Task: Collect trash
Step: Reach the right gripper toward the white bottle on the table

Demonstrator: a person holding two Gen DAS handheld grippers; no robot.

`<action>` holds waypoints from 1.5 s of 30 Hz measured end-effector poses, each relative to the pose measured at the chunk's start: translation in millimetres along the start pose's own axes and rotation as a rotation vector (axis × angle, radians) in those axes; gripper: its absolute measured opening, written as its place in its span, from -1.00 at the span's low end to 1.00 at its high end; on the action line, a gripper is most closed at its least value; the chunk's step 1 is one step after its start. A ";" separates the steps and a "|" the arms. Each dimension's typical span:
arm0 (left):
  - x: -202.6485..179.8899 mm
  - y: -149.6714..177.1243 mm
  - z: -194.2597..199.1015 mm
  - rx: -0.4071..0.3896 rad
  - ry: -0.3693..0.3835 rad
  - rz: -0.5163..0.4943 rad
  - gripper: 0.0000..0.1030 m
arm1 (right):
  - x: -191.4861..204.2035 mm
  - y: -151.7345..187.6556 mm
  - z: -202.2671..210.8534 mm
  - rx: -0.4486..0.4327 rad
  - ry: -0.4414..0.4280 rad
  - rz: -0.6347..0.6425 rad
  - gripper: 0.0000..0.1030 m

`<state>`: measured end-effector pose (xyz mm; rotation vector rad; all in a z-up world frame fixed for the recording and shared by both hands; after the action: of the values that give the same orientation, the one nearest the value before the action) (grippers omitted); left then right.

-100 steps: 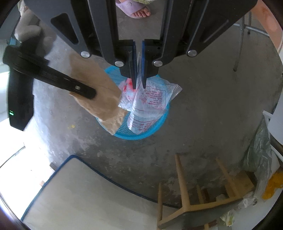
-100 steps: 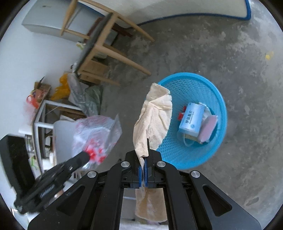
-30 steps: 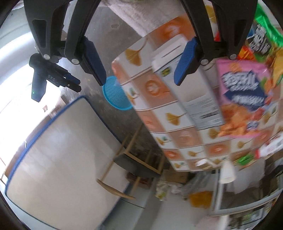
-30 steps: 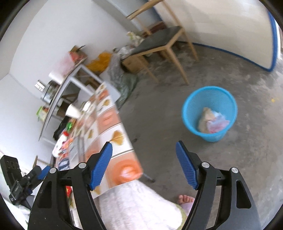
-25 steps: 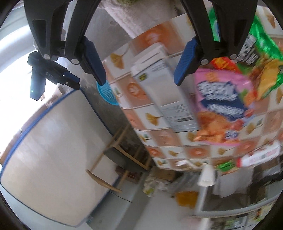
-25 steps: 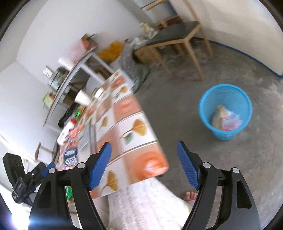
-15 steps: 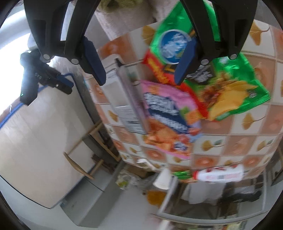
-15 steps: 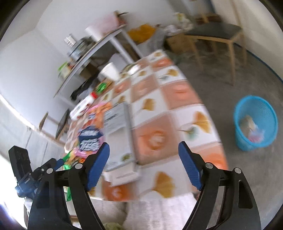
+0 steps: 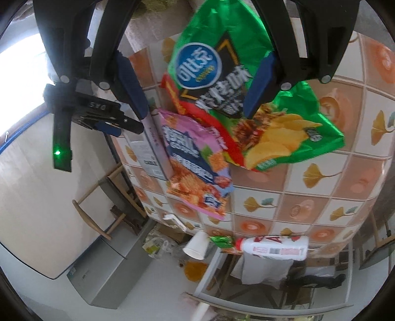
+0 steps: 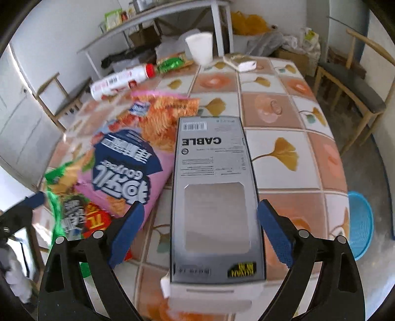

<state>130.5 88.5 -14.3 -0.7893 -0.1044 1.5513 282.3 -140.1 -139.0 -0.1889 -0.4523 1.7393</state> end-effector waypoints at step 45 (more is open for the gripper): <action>65.5 -65.0 -53.2 -0.018 0.007 0.088 0.43 | 276.6 -265.4 -148.4 -0.020 -0.037 1.141 0.73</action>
<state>218.1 138.5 -48.5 -0.8222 -0.0793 1.6325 515.6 198.2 -135.0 -0.4943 -0.4089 2.8529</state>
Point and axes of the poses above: each gripper's, at about its wrist camera, not at the fingertips, and z roughly against the way its jaws point, x to its left, y to its underside, the point moved 3 cm from there along -z, roughly the way its jaws point, and after that the axes turned 4 degrees about x, right-handed, at the moved point
